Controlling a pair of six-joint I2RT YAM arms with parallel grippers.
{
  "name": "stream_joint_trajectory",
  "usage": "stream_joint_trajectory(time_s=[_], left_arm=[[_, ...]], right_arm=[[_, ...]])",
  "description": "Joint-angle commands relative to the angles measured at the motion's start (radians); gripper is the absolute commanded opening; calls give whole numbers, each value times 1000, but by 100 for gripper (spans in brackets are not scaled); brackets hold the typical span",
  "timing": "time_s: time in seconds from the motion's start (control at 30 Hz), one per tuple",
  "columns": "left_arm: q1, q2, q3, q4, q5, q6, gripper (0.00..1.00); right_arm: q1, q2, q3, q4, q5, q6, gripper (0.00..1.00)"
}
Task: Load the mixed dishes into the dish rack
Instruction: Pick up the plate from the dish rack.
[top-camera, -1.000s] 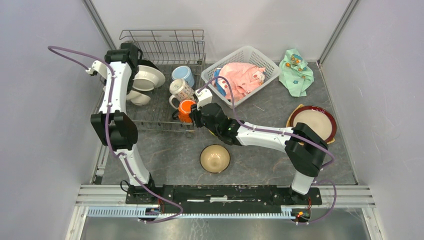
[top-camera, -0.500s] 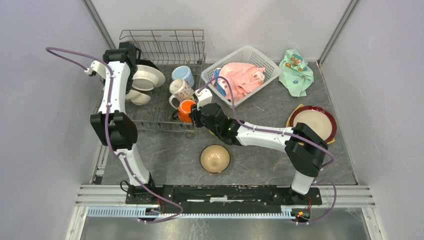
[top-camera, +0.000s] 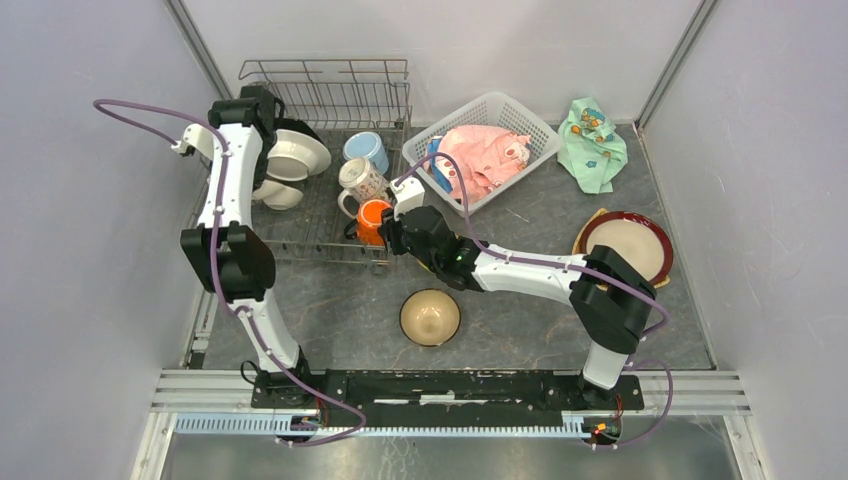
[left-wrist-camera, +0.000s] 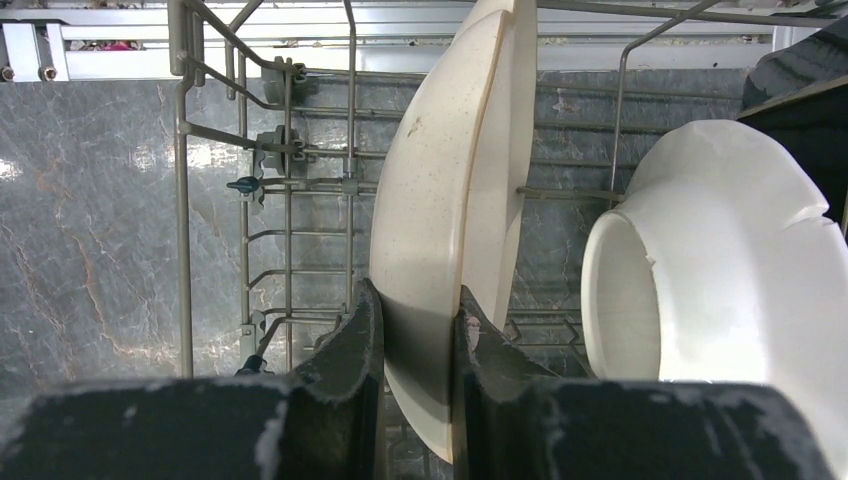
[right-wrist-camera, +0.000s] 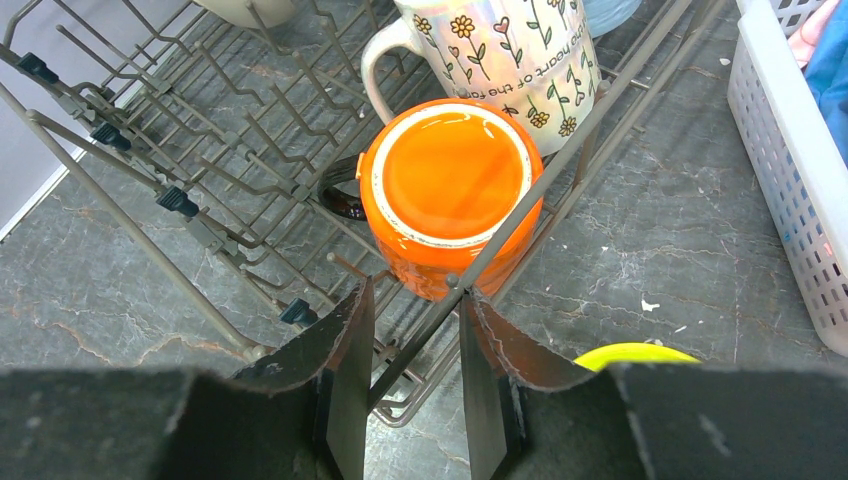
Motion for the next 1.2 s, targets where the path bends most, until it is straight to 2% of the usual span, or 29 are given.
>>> stream_joint_trajectory(time_s=[0.0,0.13,0.23,0.4,0.47,0.53,0.57,0.63,0.8,0.9,1.0,1.17], left_arm=[[-121,-156,45,534,43,-223,2],[-149,-180,-19,548,51,-223,2],[-164,-234,-127,604,57,-228,3],[-195,-269,-231,672,68,-220,14],[-200,-259,-232,675,83,-217,14],[-201,-250,-233,695,96,-219,6],[-200,-244,-224,692,87,-227,3],[-196,-225,-167,650,21,-255,2],[-168,-109,132,501,-103,-242,2],[-164,-74,231,483,-108,-232,2],[-167,-71,224,493,-85,-213,2],[-184,-123,92,542,-103,-163,2]], right_arm=[[65,71,-13,-71,-206,-103,0],[65,76,-6,-68,-213,-101,0],[65,78,-4,-66,-216,-100,0],[66,89,0,-59,-229,-96,0],[67,93,3,-58,-234,-94,0],[67,93,1,-57,-234,-93,0],[66,93,1,-59,-234,-94,0],[67,91,1,-64,-232,-98,0],[74,89,-7,-91,-228,-135,0],[81,87,-2,-105,-225,-158,0],[88,87,9,-104,-229,-161,0],[89,105,18,-100,-234,-155,0]])
